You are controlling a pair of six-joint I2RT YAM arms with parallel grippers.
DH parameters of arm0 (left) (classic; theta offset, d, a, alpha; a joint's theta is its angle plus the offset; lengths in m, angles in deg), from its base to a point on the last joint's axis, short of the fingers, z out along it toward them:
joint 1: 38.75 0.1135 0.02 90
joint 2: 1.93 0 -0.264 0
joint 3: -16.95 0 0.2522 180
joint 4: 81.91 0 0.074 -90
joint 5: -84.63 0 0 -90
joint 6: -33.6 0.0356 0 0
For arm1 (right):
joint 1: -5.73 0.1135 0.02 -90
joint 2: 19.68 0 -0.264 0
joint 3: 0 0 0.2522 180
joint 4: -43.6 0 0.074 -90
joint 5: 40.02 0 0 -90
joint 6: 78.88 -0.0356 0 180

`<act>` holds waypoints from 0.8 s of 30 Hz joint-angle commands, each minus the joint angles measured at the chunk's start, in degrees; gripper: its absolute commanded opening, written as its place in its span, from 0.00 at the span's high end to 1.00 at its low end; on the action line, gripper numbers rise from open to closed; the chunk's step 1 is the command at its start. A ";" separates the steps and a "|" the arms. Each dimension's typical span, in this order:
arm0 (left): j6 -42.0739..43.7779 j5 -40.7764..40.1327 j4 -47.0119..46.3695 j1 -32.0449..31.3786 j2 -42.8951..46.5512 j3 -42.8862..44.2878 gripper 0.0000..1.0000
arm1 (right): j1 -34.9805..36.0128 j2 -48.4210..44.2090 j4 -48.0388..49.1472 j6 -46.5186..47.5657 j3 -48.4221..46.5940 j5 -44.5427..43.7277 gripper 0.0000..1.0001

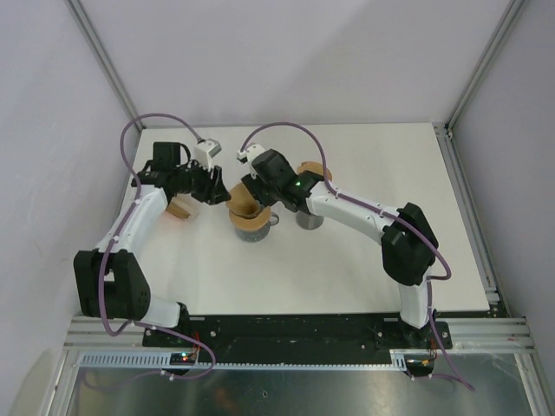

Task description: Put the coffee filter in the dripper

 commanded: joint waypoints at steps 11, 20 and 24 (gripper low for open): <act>3.21 -2.34 -2.30 -0.77 -0.43 -3.24 0.47 | -0.24 -1.57 6.29 -0.10 2.51 3.92 0.50; 4.57 -1.74 -2.38 -1.22 0.41 -4.52 0.46 | -1.05 -2.20 7.58 -0.67 5.03 4.56 0.50; 4.47 -1.60 -2.32 -1.26 1.19 -3.77 0.44 | -1.04 -2.54 7.27 -0.29 4.44 4.70 0.50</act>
